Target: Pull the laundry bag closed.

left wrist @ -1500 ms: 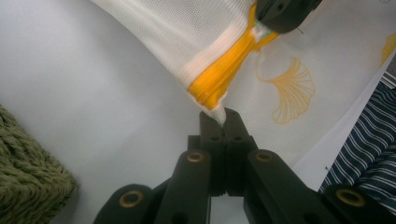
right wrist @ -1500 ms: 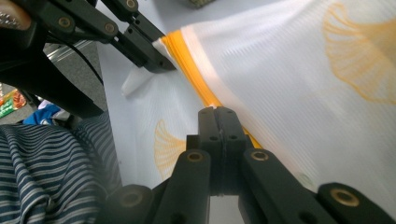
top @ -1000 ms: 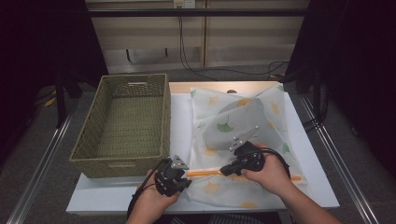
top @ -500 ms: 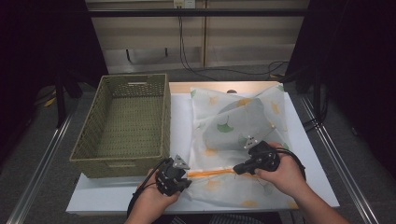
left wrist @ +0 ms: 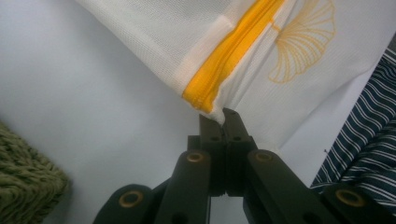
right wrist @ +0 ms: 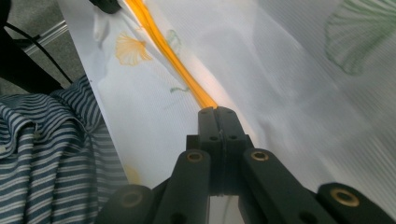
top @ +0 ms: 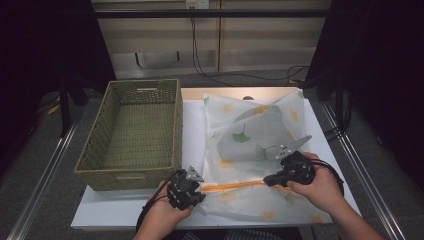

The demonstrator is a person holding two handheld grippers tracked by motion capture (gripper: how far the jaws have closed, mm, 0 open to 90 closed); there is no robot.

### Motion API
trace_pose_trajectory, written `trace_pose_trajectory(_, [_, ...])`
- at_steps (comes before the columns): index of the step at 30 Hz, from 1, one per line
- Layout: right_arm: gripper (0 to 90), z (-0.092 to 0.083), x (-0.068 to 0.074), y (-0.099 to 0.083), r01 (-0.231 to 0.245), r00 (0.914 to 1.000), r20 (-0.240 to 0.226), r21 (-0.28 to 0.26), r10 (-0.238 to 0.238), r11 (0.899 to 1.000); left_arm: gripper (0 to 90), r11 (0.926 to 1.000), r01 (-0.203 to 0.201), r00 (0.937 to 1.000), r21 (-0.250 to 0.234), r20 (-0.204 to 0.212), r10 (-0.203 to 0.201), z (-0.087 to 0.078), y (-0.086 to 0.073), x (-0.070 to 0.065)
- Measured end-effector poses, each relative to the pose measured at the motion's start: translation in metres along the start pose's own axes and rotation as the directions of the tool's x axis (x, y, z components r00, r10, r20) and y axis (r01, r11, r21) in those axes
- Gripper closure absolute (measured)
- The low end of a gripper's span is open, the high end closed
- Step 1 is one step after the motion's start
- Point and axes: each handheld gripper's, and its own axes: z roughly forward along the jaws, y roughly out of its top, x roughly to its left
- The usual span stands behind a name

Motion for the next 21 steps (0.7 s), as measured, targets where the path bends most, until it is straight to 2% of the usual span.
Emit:
trace_pose_trajectory(1, [90.0, -0.002, -0.001, -0.002, -0.01, 0.9999, 0.005, 0.003, 0.01, 1.0, 90.0, 0.9999, 0.013, 0.9999, -0.002, 0.004, -0.013, 0.0, 0.0, -0.002])
trace_pose_trajectory(4, [90.0, -0.007, -0.004, -0.008, -0.019, 0.9997, 0.018, 0.005, 0.019, 1.0, 90.0, 0.9996, -0.018, 0.9998, 0.02, 0.006, 0.018, -0.002, 0.0, -0.002])
trace_pose_trajectory(6, [90.0, -0.011, -0.006, -0.013, -0.025, 0.9993, 0.028, -0.002, 0.025, 1.0, 90.0, 0.9996, -0.016, 0.9998, 0.022, 0.008, 0.016, -0.002, 0.0, -0.002])
trace_pose_trajectory(8, [90.0, -0.015, -0.007, -0.017, -0.041, 0.9986, 0.033, 0.001, 0.041, 0.999, 90.0, 0.9999, 0.003, 1.0, 0.01, 0.008, -0.003, 0.0, -0.001, -0.003])
trace_pose_trajectory(11, [90.0, -0.02, -0.009, -0.023, -0.05, 0.9975, 0.05, 0.008, 0.05, 0.999, 90.0, 0.9997, 0.009, 0.9999, 0.021, 0.007, -0.009, 0.0, -0.001, -0.003])
trace_pose_trajectory(13, [90.0, -0.025, -0.01, -0.028, -0.063, 0.9961, 0.062, 0.01, 0.062, 0.998, 90.0, 0.9997, 0.006, 0.9999, 0.022, 0.012, -0.007, 0.001, -0.002, -0.003])
trace_pose_trajectory(14, [90.0, -0.027, -0.011, -0.031, -0.06, 0.9962, 0.062, 0.004, 0.06, 0.998, 90.0, 0.9992, -0.012, 0.9998, 0.038, 0.015, 0.012, 0.0, -0.002, -0.001])
trace_pose_trajectory(15, [90.0, -0.029, -0.011, -0.033, -0.072, 0.995, 0.07, 0.005, 0.072, 0.997, 90.0, 0.9997, 0.004, 0.9999, 0.023, 0.013, -0.004, 0.001, -0.002, -0.002])
trace_pose_trajectory(16, [90.0, -0.032, -0.012, -0.036, -0.075, 0.9944, 0.074, 0.001, 0.075, 0.997, 90.0, 0.9993, -0.007, 0.9999, 0.038, 0.014, 0.007, 0.0, -0.002, -0.002])
trace_pose_trajectory(19, [90.0, -0.038, -0.013, -0.043, -0.092, 0.9914, 0.094, 0.003, 0.092, 0.996, 90.0, 0.9994, 0.009, 0.9999, 0.032, 0.013, -0.01, 0.001, -0.002, -0.003])
trace_pose_trajectory(21, [90.0, -0.041, -0.015, -0.048, -0.093, 0.99, 0.106, 0.0, 0.093, 0.996, 90.0, 0.9994, 0.003, 0.9999, 0.033, 0.014, -0.003, 0.001, -0.002, -0.003])
